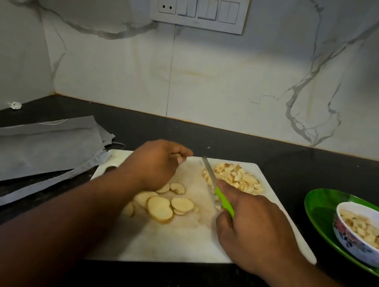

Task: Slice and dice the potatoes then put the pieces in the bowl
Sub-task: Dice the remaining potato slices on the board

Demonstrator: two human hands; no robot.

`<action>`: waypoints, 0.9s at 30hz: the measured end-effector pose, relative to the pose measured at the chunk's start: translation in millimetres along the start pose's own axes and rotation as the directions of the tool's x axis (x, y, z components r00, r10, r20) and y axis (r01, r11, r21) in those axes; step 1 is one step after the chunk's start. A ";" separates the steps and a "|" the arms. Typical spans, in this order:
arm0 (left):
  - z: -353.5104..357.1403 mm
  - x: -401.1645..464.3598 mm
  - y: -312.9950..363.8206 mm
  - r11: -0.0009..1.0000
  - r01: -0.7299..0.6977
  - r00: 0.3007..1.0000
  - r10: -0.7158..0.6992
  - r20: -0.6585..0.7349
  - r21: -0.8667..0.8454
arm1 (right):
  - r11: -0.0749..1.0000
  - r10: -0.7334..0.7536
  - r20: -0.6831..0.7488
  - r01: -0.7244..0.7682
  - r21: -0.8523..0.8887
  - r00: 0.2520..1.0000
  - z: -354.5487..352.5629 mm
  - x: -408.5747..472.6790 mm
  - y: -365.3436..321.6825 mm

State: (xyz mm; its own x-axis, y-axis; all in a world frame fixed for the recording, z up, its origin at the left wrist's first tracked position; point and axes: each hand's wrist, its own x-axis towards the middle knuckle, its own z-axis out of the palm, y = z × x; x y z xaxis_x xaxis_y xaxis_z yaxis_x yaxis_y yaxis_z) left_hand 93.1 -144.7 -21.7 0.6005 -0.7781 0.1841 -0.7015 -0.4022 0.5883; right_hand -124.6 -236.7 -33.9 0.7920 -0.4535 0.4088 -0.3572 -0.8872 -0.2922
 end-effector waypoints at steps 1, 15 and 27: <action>5.7 2.2 0.6 0.999 0.001 1.000 -0.001 0.007 0.046 | 1.000 0.006 -0.006 -0.006 0.003 1.000 0.3 -0.3 0.6; 26.3 33.8 19.0 0.967 -0.238 0.969 0.231 0.083 0.088 | 0.992 0.072 -0.025 -0.075 -0.102 0.997 -12.3 2.7 -4.2; 2.3 31.3 16.1 0.985 -0.166 0.981 0.160 -0.111 -0.043 | 0.991 0.090 0.014 -0.088 -0.099 0.996 -9.4 4.3 3.8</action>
State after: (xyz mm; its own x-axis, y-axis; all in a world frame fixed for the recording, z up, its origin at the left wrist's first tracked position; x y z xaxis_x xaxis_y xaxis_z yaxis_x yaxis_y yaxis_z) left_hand 99.7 -176.6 -8.3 0.5193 -0.7739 0.3624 -0.7744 -0.2468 0.5826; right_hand -127.2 -242.8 -25.1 0.7634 -0.5304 0.3687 -0.4730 -0.8477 -0.2401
